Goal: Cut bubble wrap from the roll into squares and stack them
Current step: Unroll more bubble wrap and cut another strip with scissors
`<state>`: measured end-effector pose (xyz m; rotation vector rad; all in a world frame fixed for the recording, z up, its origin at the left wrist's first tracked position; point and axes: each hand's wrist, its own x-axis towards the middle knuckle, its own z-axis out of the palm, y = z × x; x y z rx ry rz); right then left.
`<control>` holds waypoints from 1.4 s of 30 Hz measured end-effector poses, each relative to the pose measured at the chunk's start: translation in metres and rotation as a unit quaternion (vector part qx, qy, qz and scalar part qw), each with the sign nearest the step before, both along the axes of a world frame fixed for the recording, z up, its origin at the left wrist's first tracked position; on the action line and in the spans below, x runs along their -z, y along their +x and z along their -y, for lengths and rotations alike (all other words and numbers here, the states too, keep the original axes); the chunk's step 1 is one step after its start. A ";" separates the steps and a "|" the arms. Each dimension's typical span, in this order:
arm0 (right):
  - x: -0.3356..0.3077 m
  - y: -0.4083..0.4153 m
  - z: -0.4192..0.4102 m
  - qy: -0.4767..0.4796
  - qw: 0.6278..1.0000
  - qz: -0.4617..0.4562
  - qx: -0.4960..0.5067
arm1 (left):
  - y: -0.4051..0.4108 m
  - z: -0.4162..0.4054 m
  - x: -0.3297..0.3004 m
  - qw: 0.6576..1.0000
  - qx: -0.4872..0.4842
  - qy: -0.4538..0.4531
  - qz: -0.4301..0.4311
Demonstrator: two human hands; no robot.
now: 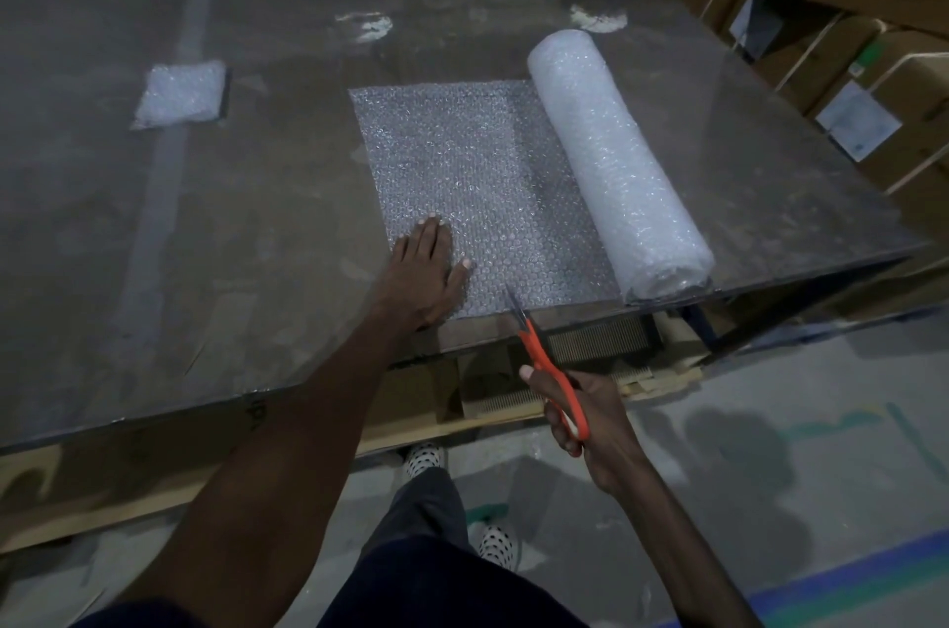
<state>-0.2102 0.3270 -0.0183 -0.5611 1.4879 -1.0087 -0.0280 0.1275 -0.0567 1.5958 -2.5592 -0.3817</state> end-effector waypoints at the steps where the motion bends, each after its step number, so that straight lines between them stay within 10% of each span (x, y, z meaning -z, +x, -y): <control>1: 0.001 0.000 -0.001 -0.003 1.000 -0.003 -0.001 | 0.000 0.000 0.000 1.000 0.001 0.000 0.001; 42: -0.003 0.001 0.030 -0.009 1.000 -0.028 -0.008 | 0.001 0.001 0.008 1.000 -0.016 -0.017 0.004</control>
